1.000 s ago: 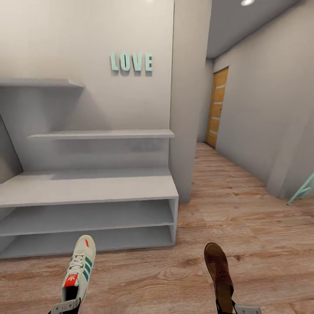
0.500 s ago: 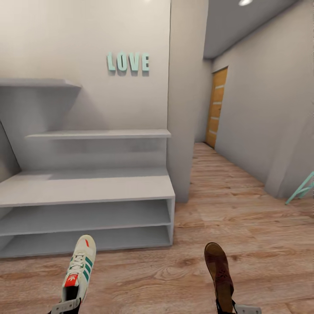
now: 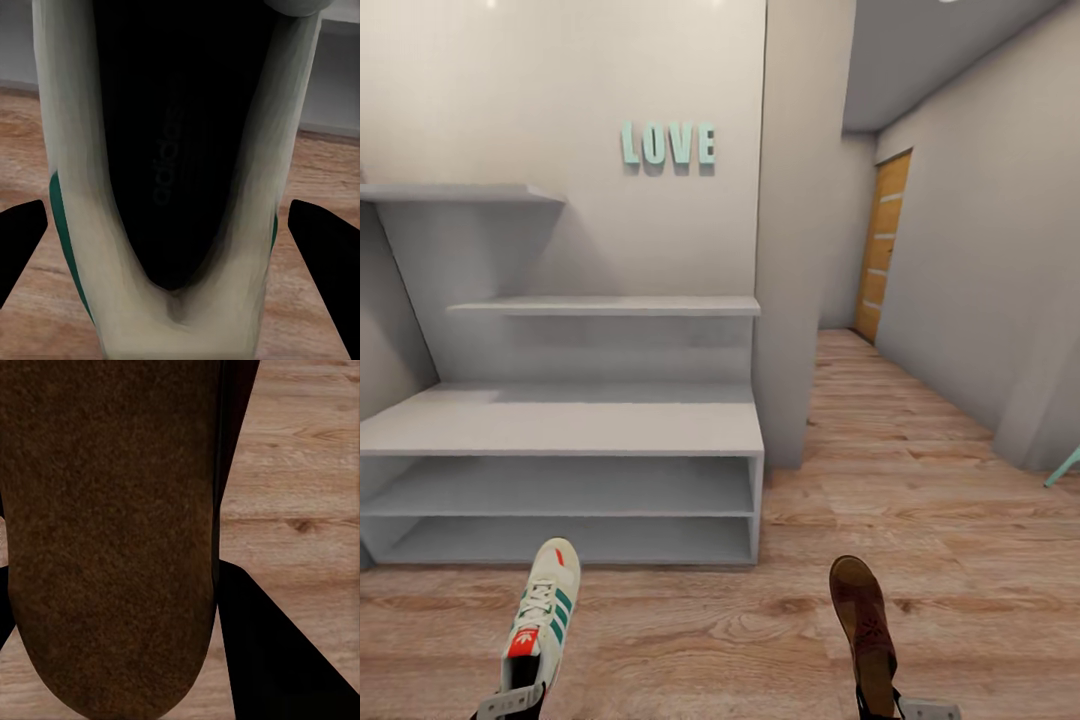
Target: Pick up the two gym shoes and the two sandals from the corridor floor and place them onto the hallstand (shoe rack) in the corridor, making sure they are on the rack and not on the floor. Arrange them so the two gym shoes are next to each other and the two sandals are next to each other.
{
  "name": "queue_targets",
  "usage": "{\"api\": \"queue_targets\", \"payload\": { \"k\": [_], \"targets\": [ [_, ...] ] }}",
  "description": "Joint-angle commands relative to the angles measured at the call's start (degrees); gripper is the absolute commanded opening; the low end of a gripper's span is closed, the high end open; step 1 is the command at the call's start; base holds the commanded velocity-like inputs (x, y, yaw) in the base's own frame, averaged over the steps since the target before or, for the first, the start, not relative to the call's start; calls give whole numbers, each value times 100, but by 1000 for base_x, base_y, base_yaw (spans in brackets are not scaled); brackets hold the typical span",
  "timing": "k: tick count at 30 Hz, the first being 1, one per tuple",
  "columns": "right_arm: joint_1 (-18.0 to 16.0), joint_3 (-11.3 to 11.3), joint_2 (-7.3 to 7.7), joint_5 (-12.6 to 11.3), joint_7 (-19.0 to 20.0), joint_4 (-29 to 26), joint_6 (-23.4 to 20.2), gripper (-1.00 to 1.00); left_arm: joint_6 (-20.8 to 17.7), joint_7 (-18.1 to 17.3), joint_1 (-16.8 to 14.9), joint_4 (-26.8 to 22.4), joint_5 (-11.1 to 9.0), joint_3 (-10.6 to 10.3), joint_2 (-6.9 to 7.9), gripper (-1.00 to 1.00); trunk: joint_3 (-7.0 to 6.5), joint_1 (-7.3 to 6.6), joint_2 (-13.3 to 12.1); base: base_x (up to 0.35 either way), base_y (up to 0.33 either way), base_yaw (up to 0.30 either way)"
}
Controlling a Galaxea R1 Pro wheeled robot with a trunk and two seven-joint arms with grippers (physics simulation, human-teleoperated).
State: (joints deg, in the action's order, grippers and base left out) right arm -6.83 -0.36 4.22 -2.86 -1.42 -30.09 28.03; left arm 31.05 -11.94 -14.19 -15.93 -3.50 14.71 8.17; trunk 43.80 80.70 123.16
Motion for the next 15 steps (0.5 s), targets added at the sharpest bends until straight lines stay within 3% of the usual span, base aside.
{"api": "queue_targets", "payload": {
  "k": [1,12,15],
  "targets": [
    [-3,9,4,-47,-4,3,15,-100,7,-58,-5,3,-37,24,0,-100,6,-1,2,-6,-26,40],
    [-3,-41,22,-55,-7,-5,17,-100,-209,-88,-93,-42,29,-51,-39,-100,6,-1,2,-1,-7,10],
    [-3,-142,31,-56,-3,-19,12,-100,-690,-109,-231,-106,81,-121,-66,-100,6,-1,2,0,0,0]
  ]
}}
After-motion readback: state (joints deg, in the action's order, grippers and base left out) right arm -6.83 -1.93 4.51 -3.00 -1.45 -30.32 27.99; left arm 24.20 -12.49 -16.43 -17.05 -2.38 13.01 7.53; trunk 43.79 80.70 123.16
